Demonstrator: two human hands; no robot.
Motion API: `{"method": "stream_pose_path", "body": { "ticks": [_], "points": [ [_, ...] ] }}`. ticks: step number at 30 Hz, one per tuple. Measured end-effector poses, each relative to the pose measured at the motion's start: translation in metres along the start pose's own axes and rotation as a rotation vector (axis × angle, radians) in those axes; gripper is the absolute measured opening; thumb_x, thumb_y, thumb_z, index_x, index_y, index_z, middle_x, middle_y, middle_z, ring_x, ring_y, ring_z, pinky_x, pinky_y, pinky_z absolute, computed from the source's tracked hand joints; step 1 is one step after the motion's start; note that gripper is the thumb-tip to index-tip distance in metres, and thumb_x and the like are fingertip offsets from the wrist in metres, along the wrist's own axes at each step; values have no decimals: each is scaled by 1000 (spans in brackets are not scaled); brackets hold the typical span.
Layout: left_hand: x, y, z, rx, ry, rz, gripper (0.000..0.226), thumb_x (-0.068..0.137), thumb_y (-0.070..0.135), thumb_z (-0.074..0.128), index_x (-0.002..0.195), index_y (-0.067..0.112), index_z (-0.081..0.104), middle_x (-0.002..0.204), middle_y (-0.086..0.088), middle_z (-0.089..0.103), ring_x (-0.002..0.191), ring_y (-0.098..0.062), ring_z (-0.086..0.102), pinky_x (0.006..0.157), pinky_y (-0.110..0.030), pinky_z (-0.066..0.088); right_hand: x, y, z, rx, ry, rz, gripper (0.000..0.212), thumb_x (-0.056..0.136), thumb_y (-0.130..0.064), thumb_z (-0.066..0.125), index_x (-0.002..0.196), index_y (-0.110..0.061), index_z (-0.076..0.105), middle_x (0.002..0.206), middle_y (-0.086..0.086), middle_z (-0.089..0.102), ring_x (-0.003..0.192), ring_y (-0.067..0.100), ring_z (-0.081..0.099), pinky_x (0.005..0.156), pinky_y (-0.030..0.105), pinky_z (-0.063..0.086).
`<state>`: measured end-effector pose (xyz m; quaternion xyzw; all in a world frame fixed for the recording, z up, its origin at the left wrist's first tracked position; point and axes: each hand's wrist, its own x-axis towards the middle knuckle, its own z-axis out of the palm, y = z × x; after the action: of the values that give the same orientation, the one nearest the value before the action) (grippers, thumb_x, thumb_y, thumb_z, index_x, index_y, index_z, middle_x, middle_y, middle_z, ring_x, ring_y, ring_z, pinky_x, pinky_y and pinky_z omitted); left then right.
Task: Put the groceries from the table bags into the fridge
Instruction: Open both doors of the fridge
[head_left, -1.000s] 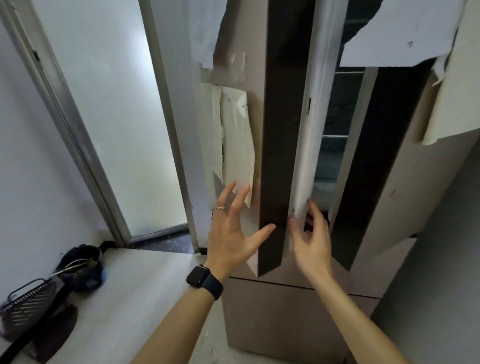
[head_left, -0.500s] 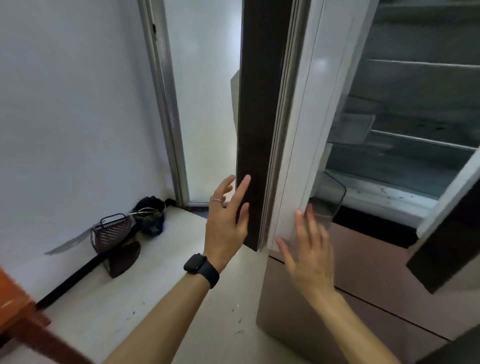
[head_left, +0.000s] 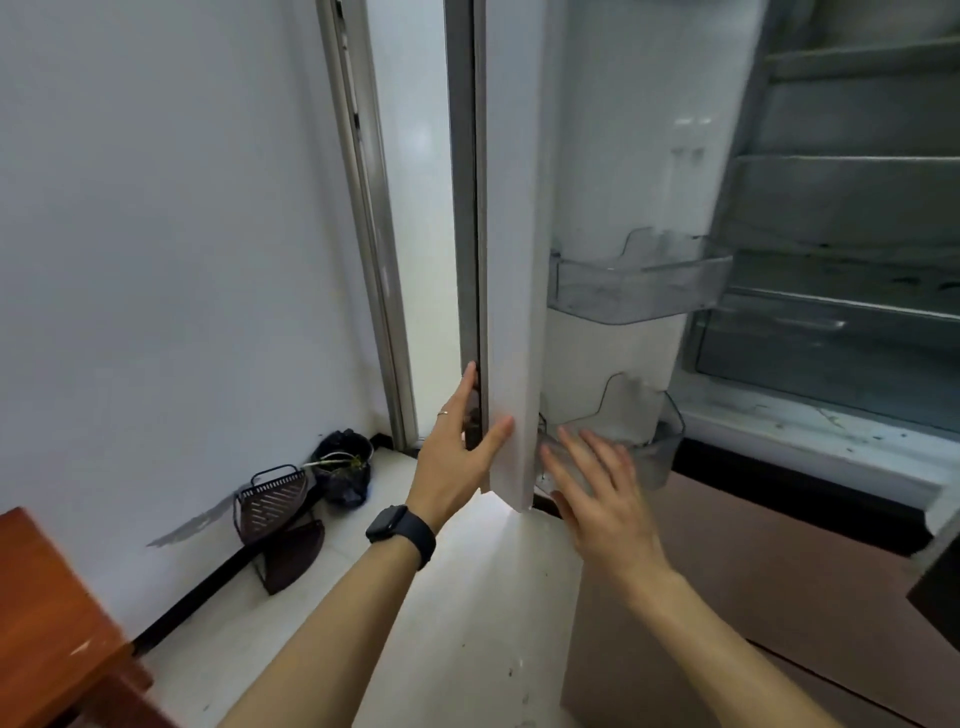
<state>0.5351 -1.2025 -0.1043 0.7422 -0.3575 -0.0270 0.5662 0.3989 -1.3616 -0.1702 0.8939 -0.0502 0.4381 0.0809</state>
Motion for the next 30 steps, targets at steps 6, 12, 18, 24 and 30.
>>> {"method": "stream_pose_path", "body": {
  "ticks": [6, 12, 18, 24, 30],
  "points": [
    [22, -14, -13, 117, -20, -73, 60, 88, 79, 41, 142, 73, 15, 149, 8, 50, 125, -17, 60, 101, -44, 53, 26, -19, 19, -68, -106, -33, 68, 75, -5, 74, 140, -10, 55, 153, 9, 45, 132, 30, 47, 110, 47, 33],
    [23, -12, -17, 179, -15, -119, 51, 103, 51, 42, 152, 46, 31, 126, 7, 61, 120, -20, 61, 101, -39, 51, 46, -36, 21, -16, -260, 55, 74, 64, -6, 75, 136, -11, 58, 151, 9, 47, 124, 30, 54, 111, 44, 27],
    [9, -13, -15, 315, 15, -36, 60, 104, 35, 50, 158, 33, 24, 147, -5, 52, 123, -22, 58, 98, -34, 49, 39, -27, -21, 217, -280, 62, 70, 75, -7, 70, 142, -15, 53, 156, 7, 39, 144, 26, 34, 120, 51, 21],
    [-37, 15, 31, 226, 169, 135, 54, 92, 15, 64, 143, 25, 45, 126, 3, 48, 103, -14, 57, 79, -27, 48, -45, -2, -121, 393, 21, 559, 37, 89, -17, 65, 126, -21, 66, 141, -8, 55, 139, 8, 40, 118, 28, 28],
    [-40, 64, 152, 34, -198, 296, 49, 93, 12, 63, 138, 25, 51, 130, 7, 52, 106, 0, 52, 84, -7, 40, -129, 67, -197, 104, 113, 985, 36, 92, -19, 68, 127, -26, 62, 140, -16, 49, 132, 3, 39, 113, 40, 35]
  ]
}}
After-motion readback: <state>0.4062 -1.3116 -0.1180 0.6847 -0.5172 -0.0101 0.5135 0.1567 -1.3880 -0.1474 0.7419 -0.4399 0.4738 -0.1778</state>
